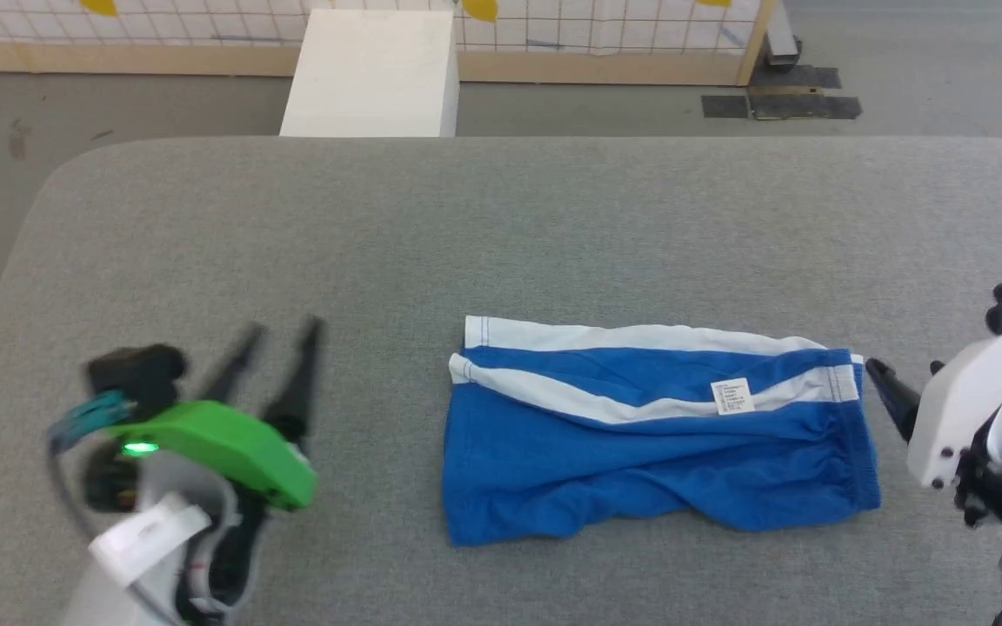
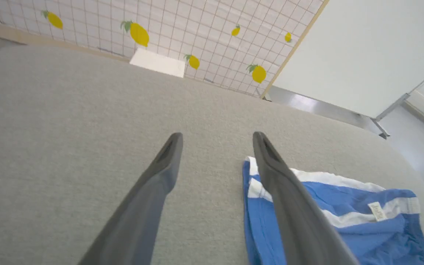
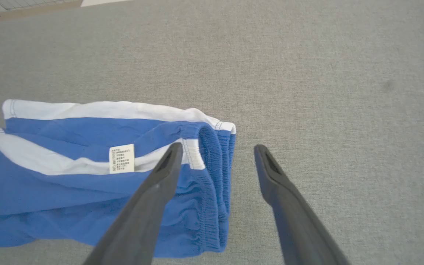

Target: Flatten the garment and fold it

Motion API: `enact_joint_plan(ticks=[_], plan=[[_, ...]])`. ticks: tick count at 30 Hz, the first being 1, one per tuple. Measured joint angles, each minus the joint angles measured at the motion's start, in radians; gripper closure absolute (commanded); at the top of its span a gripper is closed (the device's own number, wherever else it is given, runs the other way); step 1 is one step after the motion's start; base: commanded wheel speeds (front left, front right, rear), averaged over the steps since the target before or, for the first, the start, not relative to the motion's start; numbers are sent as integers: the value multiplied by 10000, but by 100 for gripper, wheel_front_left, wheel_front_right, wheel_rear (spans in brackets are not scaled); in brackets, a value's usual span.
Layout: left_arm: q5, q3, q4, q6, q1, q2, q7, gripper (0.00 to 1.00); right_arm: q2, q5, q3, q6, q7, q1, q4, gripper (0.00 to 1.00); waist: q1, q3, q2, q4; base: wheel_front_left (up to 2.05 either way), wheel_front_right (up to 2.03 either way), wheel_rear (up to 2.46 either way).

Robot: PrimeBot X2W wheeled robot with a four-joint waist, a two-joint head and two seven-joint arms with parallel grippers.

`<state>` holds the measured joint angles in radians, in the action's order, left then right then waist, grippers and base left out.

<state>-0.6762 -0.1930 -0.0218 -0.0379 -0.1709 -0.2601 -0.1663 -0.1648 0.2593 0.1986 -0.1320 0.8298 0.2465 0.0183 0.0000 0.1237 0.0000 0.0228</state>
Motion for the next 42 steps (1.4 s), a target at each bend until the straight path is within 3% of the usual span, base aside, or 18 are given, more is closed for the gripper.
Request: enact_joint_plan(ticks=[3, 6, 14, 27, 28, 30, 35, 42], plan=[[1319, 449, 196, 31, 20, -405, 2420, 0, 577, -418, 230, -2, -341, -610, -550, 0, 0, -85, 0, -135, 0, 0, 0], [2397, 554, 554, 4, 110, -709, 3904, 0, 857, -686, 236, -2, -399, -1037, -754, 0, 0, -101, 0, -243, 0, 0, 0], [3478, 1561, -111, -165, 395, -211, 4234, 0, 1081, -1250, 109, -2, -320, -758, -385, 0, 0, 343, 0, -269, 0, 0, 0], [4236, 2460, -470, 849, 453, 1055, 4236, 0, 1043, -2863, 704, -4, 963, 1027, 1952, 0, 0, 1459, 0, 277, 0, 0, 0], [4272, 2491, -462, 909, 453, 1089, 4236, 0, 1039, -2863, 769, -4, 1030, 1093, 1987, 29, 0, 1498, 0, 317, 0, 0, 0], [4452, 2568, -431, 1028, 447, 1170, 4236, 0, 1035, -2823, 878, -4, 1089, 1220, 2027, 100, 0, 1570, 0, 391, 0, 0, 0], [4614, 2685, -305, 1244, 427, 1358, 4236, 0, 869, -2539, 1112, -10, 1129, 1262, 1967, 100, 0, 1500, 0, 385, 0, 0, 0], [4777, 2709, -151, 1423, 426, 1459, 4236, 0, -293, -3252, 2420, -6, 1578, 1216, 1875, 100, 0, 1238, 0, 329, 0, 0, 0]])
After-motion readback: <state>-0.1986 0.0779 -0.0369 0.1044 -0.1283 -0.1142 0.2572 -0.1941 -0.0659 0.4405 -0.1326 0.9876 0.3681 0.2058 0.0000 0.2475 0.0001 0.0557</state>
